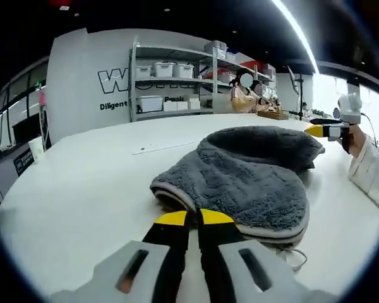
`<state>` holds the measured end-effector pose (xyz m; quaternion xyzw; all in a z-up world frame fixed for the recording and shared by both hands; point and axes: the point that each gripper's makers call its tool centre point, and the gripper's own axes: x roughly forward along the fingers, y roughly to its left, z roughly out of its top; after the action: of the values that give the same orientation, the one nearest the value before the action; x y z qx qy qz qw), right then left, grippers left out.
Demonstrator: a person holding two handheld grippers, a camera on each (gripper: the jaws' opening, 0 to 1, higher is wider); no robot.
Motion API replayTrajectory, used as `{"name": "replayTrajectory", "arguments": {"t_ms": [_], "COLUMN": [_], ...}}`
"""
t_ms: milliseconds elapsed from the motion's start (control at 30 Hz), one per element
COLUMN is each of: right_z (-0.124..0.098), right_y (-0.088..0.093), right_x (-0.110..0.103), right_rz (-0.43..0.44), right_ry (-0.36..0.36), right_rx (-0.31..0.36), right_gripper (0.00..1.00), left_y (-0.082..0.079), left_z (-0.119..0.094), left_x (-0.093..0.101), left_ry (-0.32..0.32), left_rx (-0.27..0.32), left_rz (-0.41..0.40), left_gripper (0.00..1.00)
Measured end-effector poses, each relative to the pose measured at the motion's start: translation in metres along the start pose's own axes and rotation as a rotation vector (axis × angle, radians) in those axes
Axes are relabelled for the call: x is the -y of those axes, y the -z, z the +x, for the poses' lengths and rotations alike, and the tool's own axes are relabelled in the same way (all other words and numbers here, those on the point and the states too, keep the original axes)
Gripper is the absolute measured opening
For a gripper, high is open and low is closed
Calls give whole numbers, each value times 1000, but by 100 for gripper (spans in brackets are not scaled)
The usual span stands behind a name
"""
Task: Open the folded towel by lifting each exposed corner and separating the folded layers until the towel lies flat within the target outline without major curled edges
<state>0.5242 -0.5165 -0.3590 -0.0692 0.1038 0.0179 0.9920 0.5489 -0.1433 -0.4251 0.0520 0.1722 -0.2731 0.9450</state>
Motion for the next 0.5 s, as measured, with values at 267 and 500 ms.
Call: {"name": "replayTrajectory", "arguments": {"t_ms": [267,500], "right_z": [0,0], "right_y": [0,1], "right_x": [-2,-4], "right_rz": [1,-3], "right_ry": [-5,-9], "right_rx": [-1,-1], "right_gripper": [95,95], "left_y": [-3,-4], "left_z": [6,8], "left_x": [-9,-12], "left_ry": [-39,-63], "left_rx": [9,7], "left_rz": [33,64], "left_gripper": [5,5]}}
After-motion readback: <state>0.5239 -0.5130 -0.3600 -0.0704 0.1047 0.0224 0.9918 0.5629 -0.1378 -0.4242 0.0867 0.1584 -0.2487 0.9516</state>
